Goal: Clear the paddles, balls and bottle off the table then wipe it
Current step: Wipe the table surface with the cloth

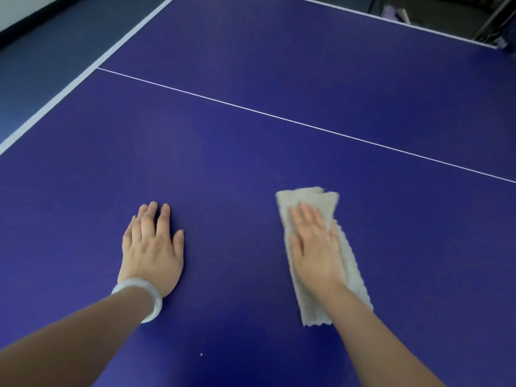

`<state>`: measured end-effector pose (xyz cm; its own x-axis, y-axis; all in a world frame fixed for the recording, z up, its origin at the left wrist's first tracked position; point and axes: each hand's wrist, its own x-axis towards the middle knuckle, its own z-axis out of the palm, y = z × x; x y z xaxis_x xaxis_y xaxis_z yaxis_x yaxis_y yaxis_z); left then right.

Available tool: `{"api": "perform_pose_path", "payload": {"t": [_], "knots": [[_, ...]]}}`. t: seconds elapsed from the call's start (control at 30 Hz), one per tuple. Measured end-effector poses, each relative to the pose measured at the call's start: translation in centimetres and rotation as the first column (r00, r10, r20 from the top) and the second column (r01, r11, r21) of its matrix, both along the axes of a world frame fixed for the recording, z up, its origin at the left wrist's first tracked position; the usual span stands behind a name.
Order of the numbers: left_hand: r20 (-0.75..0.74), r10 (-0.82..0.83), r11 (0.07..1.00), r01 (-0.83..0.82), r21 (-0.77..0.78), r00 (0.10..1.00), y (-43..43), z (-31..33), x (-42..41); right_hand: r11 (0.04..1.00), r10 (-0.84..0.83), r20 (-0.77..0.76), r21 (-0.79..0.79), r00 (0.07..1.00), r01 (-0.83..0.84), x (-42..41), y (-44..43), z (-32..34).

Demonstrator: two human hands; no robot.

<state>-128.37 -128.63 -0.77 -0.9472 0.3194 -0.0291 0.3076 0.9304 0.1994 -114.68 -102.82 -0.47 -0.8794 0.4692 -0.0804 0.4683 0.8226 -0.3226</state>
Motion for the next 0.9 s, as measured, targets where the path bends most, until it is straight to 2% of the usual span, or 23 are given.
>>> {"api": "perform_pose_path", "payload": {"t": [0.03,0.1,0.27,0.4,0.47,0.53,0.7,0.8,0.9], "knots": [[-0.003,-0.006,1.0,0.006,-0.002,1.0,0.0,-0.1,-0.1,0.994,-0.109,0.029,0.036,0.994,0.108,-0.1,0.2,0.0],[-0.007,-0.013,1.0,0.013,0.003,1.0,0.0,-0.2,-0.1,0.979,-0.169,0.066,0.126,0.983,0.16,-0.4,-2.0,0.0],[-0.006,-0.021,0.999,0.021,0.03,1.0,-0.1,-0.3,-0.2,0.99,-0.009,0.084,0.141,0.996,-0.003,0.5,-9.8,-1.0],[0.081,-0.055,0.991,0.044,0.129,0.995,-0.7,0.0,-0.6,0.991,-0.028,0.114,0.135,0.993,0.013,0.3,-9.8,-0.9],[0.159,-0.101,0.973,0.065,0.22,0.982,-1.7,0.6,-0.7,0.988,-0.022,0.118,0.156,0.993,0.004,0.2,-9.8,-0.8],[0.182,-0.155,0.964,0.107,0.245,0.971,-3.9,0.9,0.6,0.987,-0.023,0.117,0.163,0.993,0.004,0.3,-9.9,-0.7],[0.011,-0.226,0.972,0.225,0.071,0.974,-12.0,0.9,6.9,0.985,-0.041,0.115,0.171,0.993,0.021,0.2,-9.9,-0.6],[-0.005,-0.285,0.958,0.284,-0.043,0.959,-14.0,0.7,8.0,0.985,-0.05,0.11,0.168,0.993,0.031,0.2,-10.1,-0.6],[-0.019,-0.277,0.957,0.275,-0.093,0.961,-14.0,0.6,8.0,0.983,-0.053,0.121,0.183,0.991,0.03,0.2,-10.3,-0.3]]}}
